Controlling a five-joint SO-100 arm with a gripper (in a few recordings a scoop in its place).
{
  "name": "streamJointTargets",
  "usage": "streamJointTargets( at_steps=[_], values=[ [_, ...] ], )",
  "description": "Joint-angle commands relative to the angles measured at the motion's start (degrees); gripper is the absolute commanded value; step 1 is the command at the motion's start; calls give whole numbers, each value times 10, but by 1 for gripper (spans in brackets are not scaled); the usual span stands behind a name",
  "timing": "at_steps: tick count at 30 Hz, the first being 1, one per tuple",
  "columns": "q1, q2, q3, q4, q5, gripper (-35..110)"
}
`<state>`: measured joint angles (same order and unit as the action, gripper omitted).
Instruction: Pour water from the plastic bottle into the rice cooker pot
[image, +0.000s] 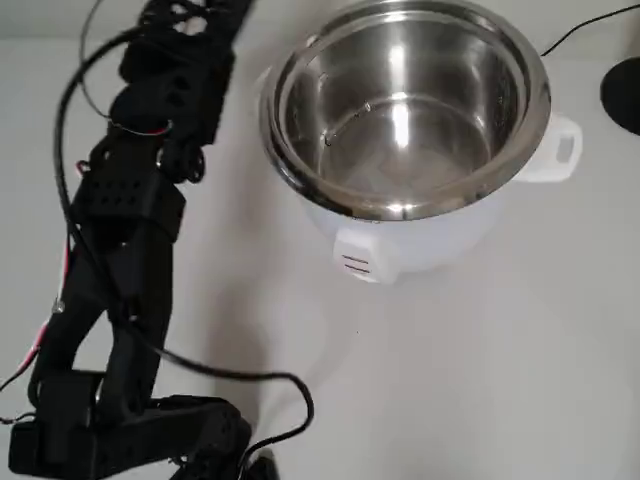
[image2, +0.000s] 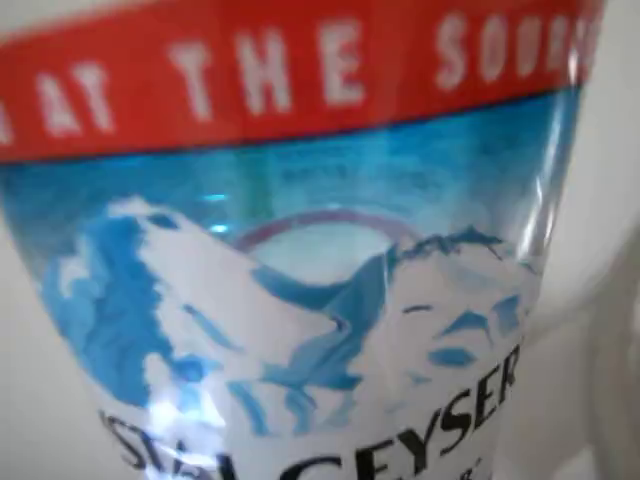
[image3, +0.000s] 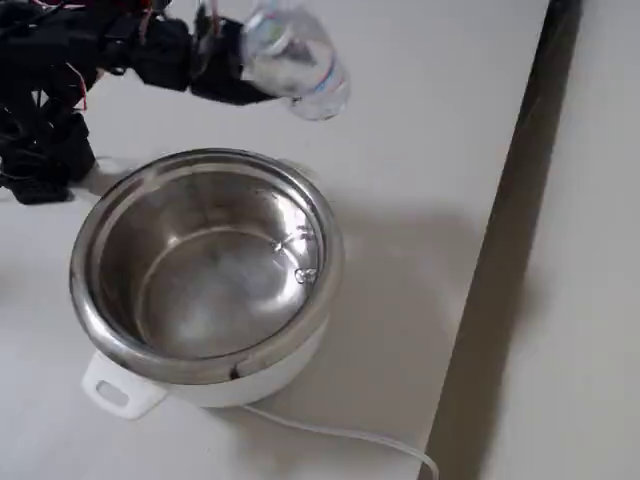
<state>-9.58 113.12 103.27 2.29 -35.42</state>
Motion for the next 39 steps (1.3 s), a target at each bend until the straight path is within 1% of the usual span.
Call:
streamJointTargets(
  at_steps=[1, 7, 17, 28, 31, 39],
  values=[
    [22, 89, -76, 23, 78, 6],
    [24, 93, -77, 52, 183, 6],
    [51, 88, -82, 60, 359, 6],
    [44, 76, -111, 101, 577, 5],
    [62, 72, -130, 122, 648, 5],
    [76, 47, -194, 163, 737, 5]
  ],
)
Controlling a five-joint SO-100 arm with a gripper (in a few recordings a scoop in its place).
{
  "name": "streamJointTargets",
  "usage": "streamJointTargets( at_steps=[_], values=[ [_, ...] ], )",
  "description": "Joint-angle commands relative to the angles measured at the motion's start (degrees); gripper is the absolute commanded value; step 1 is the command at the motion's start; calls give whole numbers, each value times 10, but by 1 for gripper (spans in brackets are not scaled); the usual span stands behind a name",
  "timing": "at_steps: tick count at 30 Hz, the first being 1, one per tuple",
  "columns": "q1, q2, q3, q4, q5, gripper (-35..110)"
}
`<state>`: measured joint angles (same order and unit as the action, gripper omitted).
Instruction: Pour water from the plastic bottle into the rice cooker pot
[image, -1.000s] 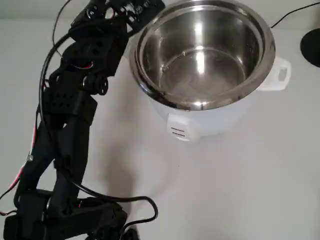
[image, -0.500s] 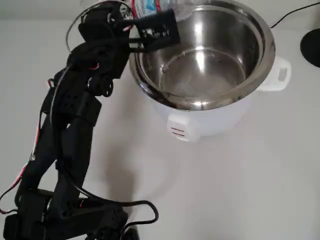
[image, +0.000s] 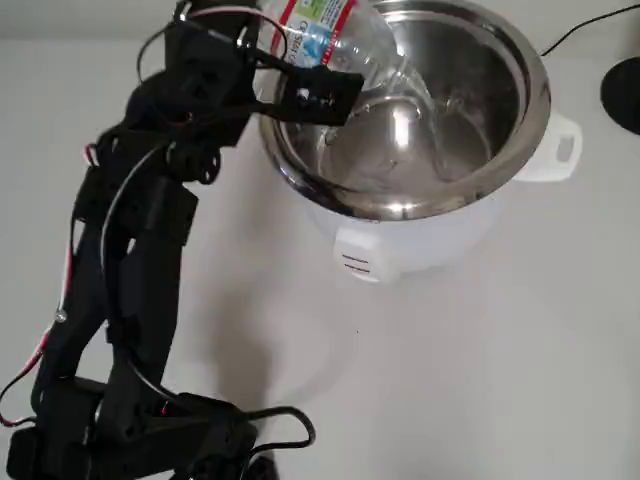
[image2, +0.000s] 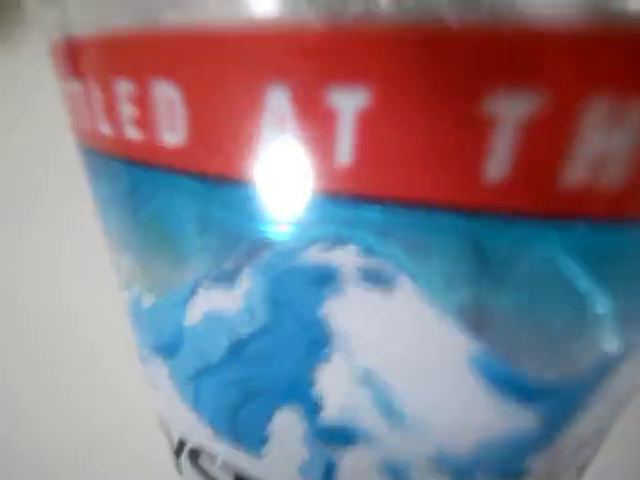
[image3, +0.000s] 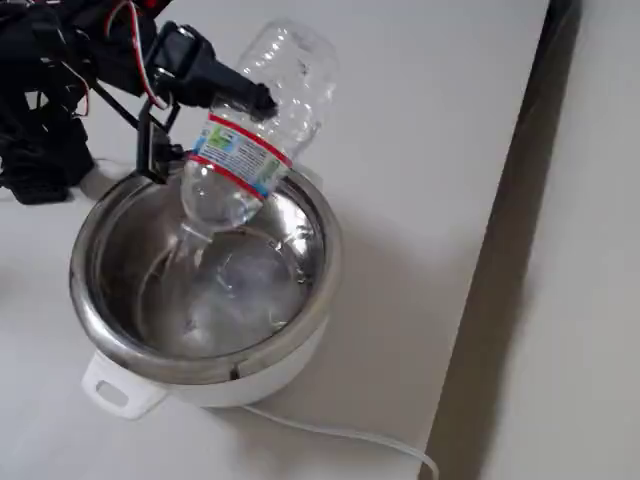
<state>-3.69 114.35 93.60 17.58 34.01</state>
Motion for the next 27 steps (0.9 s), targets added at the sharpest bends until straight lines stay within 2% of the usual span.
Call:
streamJointTargets(
  at_steps=[1, 21, 27],
  values=[
    [19, 29, -109, 18, 56, 5],
    [64, -83, -264, 91, 192, 5],
    [73, -137, -364, 146, 219, 5]
  ],
)
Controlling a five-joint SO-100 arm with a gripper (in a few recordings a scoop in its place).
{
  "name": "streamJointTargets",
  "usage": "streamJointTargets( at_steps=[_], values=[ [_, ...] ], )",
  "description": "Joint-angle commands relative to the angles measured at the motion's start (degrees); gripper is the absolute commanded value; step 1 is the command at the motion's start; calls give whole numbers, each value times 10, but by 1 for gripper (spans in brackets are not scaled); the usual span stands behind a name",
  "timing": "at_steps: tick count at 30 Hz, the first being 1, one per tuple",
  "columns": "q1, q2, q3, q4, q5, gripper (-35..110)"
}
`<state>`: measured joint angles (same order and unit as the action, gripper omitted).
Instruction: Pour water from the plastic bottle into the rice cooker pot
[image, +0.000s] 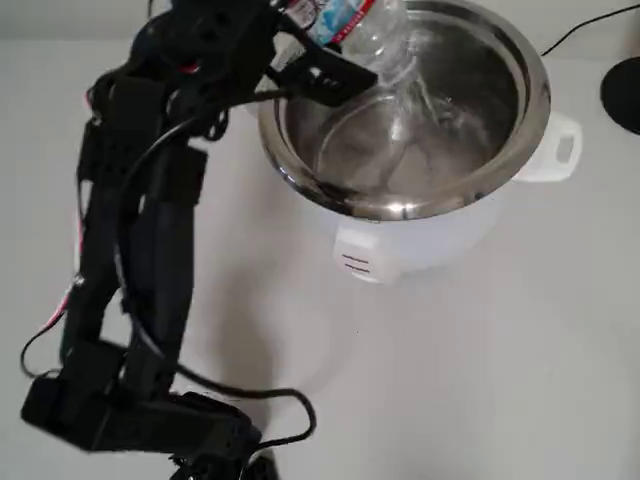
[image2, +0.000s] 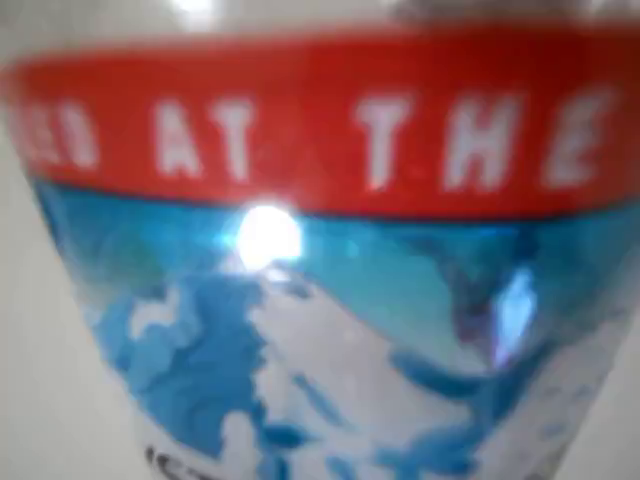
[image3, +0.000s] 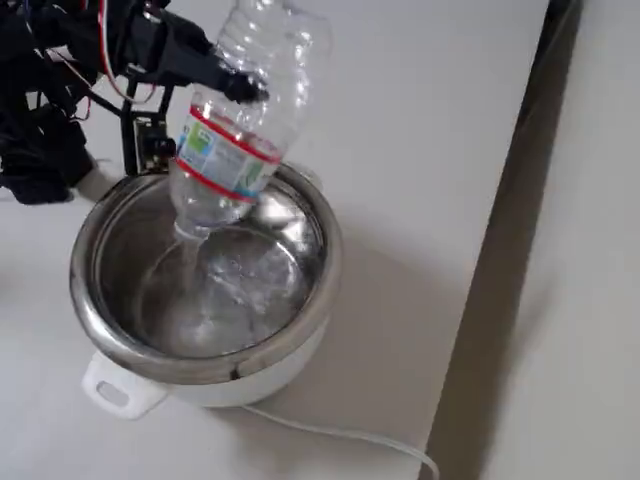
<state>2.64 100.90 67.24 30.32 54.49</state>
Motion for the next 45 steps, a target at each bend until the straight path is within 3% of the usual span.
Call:
streamJointTargets(
  at_steps=[1, 10, 45],
  values=[
    [11, -6, -110, 23, 18, 5],
    [26, -29, -178, 46, 37, 5],
    [36, -38, -178, 64, 53, 4]
  ],
)
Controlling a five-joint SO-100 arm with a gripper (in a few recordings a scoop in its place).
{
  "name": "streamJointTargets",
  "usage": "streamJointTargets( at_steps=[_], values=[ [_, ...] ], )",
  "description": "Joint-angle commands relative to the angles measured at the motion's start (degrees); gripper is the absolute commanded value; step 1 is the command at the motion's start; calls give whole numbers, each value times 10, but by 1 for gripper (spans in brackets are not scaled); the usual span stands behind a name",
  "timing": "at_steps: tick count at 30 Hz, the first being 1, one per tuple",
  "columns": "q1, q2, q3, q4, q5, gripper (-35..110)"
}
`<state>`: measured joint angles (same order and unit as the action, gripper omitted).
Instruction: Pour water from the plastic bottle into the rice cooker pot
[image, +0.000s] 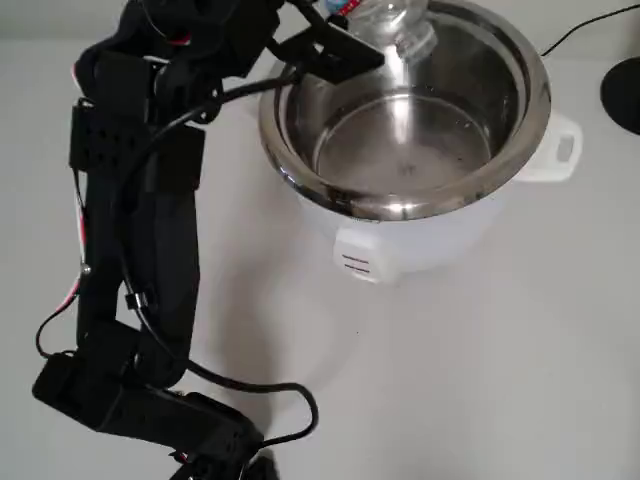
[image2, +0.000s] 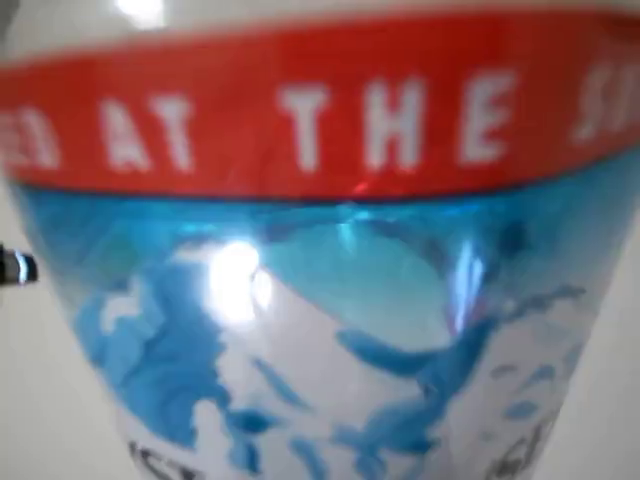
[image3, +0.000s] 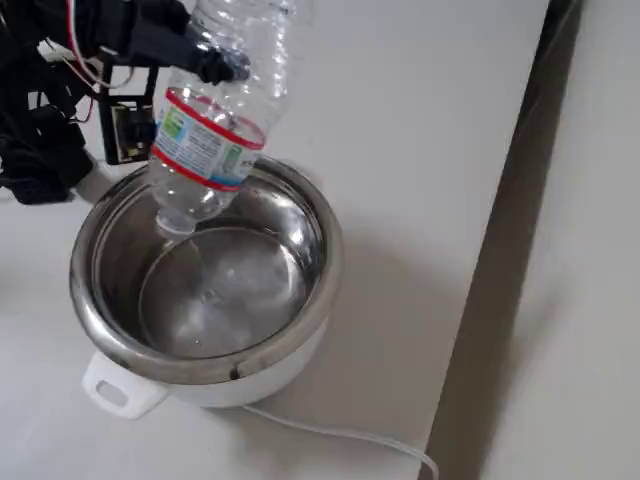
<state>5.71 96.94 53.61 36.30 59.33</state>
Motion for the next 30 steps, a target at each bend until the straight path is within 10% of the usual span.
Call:
streamJointTargets(
  at_steps=[1, 13, 30],
  values=[
    [5, 2, -42, 4, 4, 4],
    [-34, -24, -38, 1, -110, 4],
    [-200, -68, -37, 25, -812, 5]
  ],
)
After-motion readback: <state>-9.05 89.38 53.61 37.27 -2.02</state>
